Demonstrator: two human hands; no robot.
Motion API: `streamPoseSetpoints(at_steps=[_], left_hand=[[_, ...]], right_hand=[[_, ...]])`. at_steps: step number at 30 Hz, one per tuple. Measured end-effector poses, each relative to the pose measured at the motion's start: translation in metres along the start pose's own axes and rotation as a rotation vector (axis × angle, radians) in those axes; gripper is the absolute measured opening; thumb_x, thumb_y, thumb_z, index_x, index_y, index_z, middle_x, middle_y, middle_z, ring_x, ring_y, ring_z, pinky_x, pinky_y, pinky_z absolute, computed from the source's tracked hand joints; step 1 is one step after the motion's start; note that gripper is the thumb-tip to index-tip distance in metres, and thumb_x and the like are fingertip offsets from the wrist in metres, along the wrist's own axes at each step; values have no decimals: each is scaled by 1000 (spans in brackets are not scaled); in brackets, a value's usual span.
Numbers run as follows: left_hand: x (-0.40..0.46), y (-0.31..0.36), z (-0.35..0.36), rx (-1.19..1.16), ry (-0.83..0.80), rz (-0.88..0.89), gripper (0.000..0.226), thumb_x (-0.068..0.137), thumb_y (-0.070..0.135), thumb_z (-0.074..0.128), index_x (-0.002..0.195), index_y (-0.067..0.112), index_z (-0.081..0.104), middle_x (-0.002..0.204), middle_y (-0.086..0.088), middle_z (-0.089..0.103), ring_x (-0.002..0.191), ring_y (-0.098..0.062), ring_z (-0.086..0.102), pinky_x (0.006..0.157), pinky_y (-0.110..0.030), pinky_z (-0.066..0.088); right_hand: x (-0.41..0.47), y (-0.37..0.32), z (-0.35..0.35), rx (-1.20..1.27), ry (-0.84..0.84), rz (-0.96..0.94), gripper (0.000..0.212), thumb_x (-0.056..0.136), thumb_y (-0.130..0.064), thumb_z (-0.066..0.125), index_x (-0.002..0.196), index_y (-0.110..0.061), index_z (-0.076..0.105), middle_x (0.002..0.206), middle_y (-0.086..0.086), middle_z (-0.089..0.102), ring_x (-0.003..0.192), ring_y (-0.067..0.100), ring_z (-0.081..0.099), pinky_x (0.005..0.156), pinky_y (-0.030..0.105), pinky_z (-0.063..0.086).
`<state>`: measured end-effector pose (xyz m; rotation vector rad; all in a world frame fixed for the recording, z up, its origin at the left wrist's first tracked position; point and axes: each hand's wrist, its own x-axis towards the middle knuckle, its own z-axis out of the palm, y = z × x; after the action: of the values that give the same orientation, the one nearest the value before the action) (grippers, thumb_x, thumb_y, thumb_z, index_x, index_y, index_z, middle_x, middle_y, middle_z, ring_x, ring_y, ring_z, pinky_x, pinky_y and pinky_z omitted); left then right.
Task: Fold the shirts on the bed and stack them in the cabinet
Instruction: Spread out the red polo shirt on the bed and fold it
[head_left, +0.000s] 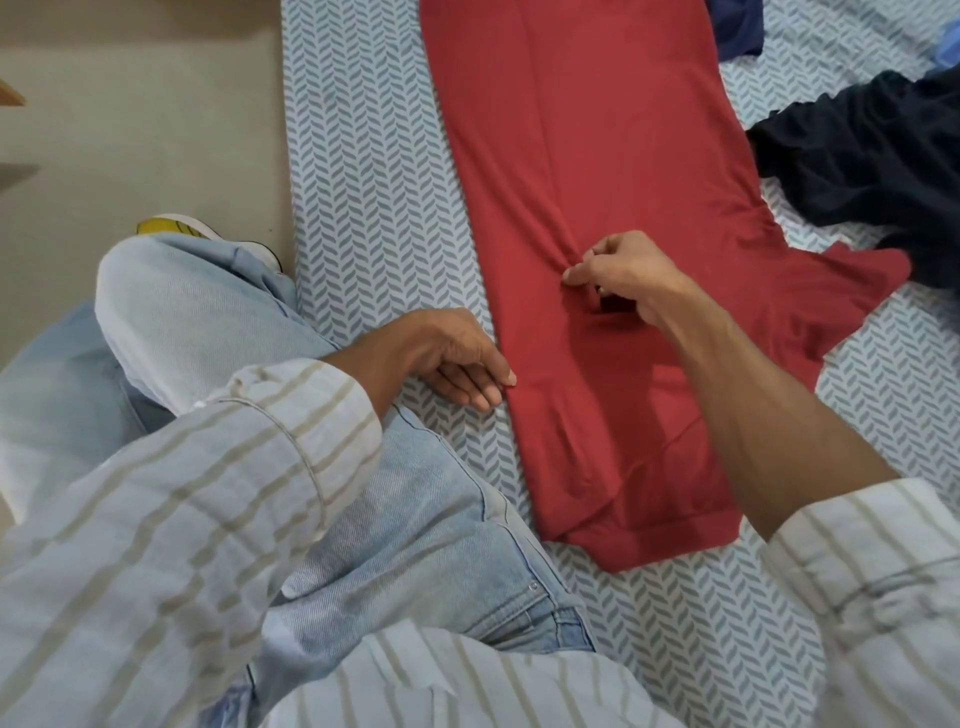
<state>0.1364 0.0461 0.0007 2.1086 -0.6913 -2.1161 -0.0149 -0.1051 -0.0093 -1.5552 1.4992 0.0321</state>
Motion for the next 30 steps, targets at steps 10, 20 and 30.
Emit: streamPoseSetpoints(at_steps=[10,20,30], left_hand=[[0,3,-1,23,-7,-29,20,80,17,82,94,4,77,86,-12,78,76,-21,76,73,-31,59],[12,47,-39,778,670,752,13,79,22,73,91,20,75,85,2,67,89,-23,64,76,-33,50],[40,73,-64,911,317,844,70,81,26,77,145,34,50,94,6,73,92,-17,66,70,-21,36]], right_hand=[[24,-35,-5,33,-118,80,23,75,-18,81,95,-20,69,73,-3,55,57,10,49,58,24,40],[65,-63,-14,90,-214,92,25,80,-12,81,101,-9,69,79,3,61,54,9,57,59,23,59],[139,-135,-18,232,-217,124,16,82,-9,71,82,-18,58,60,-4,53,46,6,52,56,20,55]])
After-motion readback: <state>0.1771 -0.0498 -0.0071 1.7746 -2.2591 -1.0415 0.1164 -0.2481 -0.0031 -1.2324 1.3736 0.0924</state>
